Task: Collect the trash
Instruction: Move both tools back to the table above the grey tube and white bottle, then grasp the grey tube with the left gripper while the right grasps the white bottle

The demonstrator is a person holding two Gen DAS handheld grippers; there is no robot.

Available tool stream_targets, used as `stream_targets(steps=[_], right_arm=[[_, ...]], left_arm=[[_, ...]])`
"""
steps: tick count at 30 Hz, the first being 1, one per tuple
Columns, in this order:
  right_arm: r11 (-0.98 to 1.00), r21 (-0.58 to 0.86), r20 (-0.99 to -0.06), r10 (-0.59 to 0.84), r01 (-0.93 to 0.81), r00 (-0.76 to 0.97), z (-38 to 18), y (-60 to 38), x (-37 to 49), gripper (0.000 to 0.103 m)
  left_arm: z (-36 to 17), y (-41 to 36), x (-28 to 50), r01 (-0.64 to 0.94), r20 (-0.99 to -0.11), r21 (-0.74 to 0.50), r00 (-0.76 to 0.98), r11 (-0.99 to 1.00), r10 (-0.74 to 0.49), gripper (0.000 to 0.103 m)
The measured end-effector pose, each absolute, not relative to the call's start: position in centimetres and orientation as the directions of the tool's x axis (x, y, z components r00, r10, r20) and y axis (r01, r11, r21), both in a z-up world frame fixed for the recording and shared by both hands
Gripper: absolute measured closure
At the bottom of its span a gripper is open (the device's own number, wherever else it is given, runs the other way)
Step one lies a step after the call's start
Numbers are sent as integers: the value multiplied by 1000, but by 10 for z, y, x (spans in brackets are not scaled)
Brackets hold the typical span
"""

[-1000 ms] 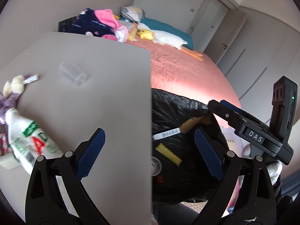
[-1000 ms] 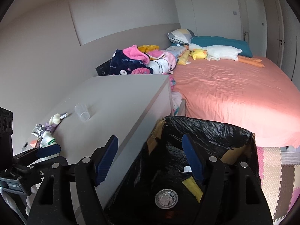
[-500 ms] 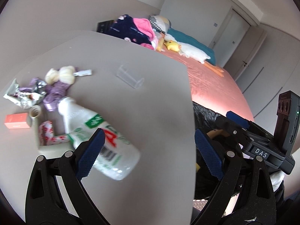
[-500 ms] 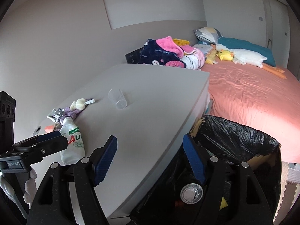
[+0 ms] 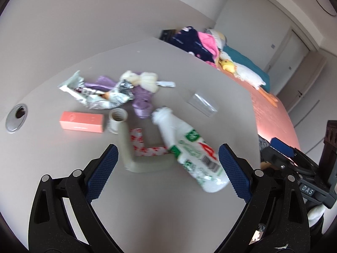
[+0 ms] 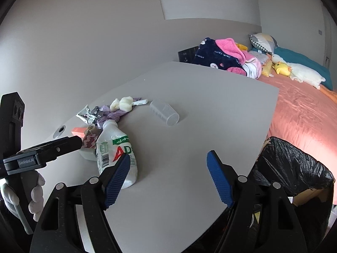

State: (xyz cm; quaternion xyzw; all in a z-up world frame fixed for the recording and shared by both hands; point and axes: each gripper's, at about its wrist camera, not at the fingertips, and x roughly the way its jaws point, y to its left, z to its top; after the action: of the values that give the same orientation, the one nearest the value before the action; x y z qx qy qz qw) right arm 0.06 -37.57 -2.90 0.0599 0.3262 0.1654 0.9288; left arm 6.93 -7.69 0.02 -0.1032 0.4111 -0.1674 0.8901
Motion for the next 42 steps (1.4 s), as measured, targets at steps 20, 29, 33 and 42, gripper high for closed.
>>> stream_targets(steps=[20,29,33,42], right_arm=[[896,195,-630,427,-400,649,-41,-311,17,27],[885,166,-670,425,-435,608,-55,-282,38,27],[884,148,-686,415,-444,597,-62,-270,47,27],[888,124,-708,393,-444,587,-72,-265,57,61]], left_arm=[[-38,-55,112,54,-802,-296,528,954,-278,40],[-38,-65,110,91,-802,-216,551,972,-230,60],[-37,-67,110,120,-789,-233,557,965,-259,70],[-34,-55,106,111,-763,-273,580,956,-285,70]])
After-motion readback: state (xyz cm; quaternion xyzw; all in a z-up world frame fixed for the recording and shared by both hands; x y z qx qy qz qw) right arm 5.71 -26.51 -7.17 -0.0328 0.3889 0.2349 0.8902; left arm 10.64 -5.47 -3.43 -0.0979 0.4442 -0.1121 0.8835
